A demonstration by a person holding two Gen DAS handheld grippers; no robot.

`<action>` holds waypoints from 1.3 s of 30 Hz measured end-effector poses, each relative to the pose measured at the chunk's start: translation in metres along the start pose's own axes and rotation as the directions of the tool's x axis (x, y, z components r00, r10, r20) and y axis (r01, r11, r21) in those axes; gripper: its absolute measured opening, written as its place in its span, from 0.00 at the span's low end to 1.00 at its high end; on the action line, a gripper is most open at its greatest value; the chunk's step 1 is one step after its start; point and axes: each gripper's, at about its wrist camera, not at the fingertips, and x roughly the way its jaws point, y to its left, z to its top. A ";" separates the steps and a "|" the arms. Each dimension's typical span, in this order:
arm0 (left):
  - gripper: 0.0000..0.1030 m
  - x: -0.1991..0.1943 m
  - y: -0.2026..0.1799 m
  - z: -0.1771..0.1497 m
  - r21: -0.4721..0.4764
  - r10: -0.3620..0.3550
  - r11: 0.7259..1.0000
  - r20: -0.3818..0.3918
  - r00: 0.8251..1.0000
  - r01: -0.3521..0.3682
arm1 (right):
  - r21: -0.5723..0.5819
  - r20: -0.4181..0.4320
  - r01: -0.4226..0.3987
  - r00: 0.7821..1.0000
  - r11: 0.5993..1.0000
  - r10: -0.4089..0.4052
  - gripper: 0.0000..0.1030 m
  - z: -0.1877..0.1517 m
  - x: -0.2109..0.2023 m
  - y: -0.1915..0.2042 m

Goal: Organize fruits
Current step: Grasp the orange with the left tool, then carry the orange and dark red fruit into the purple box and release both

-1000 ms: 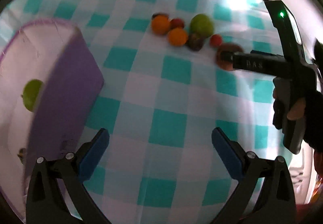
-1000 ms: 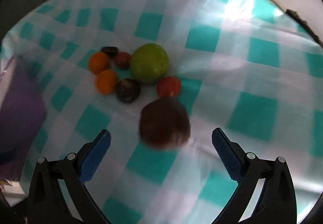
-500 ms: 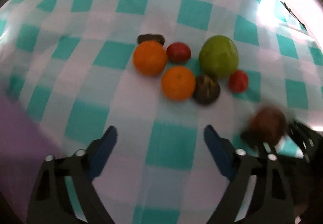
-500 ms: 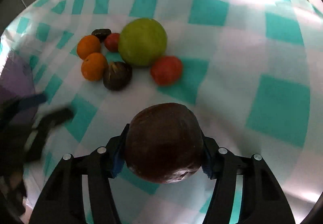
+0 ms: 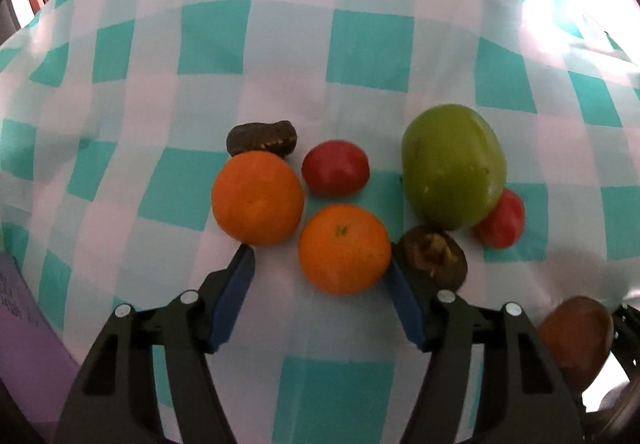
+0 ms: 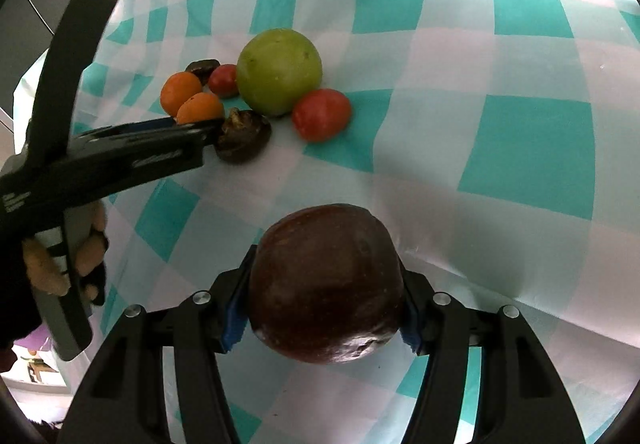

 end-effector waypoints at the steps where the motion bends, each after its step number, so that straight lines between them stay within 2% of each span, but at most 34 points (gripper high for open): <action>1: 0.64 0.000 0.001 0.000 -0.008 -0.001 1.000 0.007 1.000 0.001 | -0.002 0.003 0.003 1.000 1.000 -0.003 0.58 -0.002 -0.003 -0.002; 7: 0.65 0.002 0.007 0.003 -0.057 0.019 0.998 0.041 0.999 -0.017 | -0.008 0.019 0.030 0.999 1.000 -0.030 0.58 -0.006 -0.004 0.005; 8: 0.59 0.001 0.008 0.002 -0.050 0.024 0.998 0.044 0.999 -0.022 | -0.005 0.020 0.035 0.999 0.999 -0.035 0.58 -0.006 -0.005 0.006; 9: 0.38 -0.004 0.006 -0.003 -0.031 0.019 0.999 0.051 0.999 -0.017 | -0.004 0.019 0.039 0.999 0.999 -0.039 0.58 -0.007 -0.006 0.007; 10: 0.37 -0.007 0.003 -0.009 -0.009 0.009 1.000 0.057 0.998 -0.008 | -0.005 0.019 0.043 0.999 0.999 -0.043 0.58 -0.008 -0.005 0.008; 12: 0.37 -0.016 0.011 -0.019 -0.028 -0.026 0.999 0.037 0.999 0.027 | -0.006 0.011 0.045 0.999 0.999 -0.045 0.58 -0.010 -0.007 0.012; 17: 0.37 -0.047 0.037 -0.040 -0.063 -0.025 0.998 0.016 1.000 0.026 | 0.008 -0.016 0.047 0.999 0.999 -0.047 0.57 -0.011 -0.008 0.022; 23: 0.37 -0.087 0.055 -0.039 -0.068 -0.030 0.997 -0.002 1.000 0.030 | -0.020 -0.100 0.026 0.995 0.999 -0.028 0.57 0.008 -0.004 0.046; 24: 0.37 -0.090 0.049 -0.030 -0.068 -0.030 0.997 0.000 1.000 0.030 | -0.021 -0.111 0.026 0.993 0.999 -0.029 0.57 0.012 -0.007 0.049; 29: 0.37 -0.170 0.056 -0.031 -0.042 -0.057 0.997 0.080 0.995 0.060 | -0.030 -0.097 0.007 0.995 1.000 -0.010 0.57 0.033 -0.065 0.070; 30: 0.37 -0.181 0.045 -0.039 -0.042 -0.058 0.997 0.094 0.994 0.062 | -0.029 -0.092 0.003 0.996 1.000 -0.006 0.57 0.036 -0.075 0.073; 34: 0.37 -0.235 0.060 -0.028 -0.050 -0.067 0.996 0.164 0.984 0.076 | -0.058 -0.032 0.020 0.999 0.998 -0.022 0.57 0.052 -0.136 0.094; 39: 0.37 -0.308 0.076 -0.041 0.016 -0.061 0.998 0.226 0.972 0.059 | -0.110 0.040 0.034 0.999 0.993 -0.029 0.57 0.054 -0.200 0.120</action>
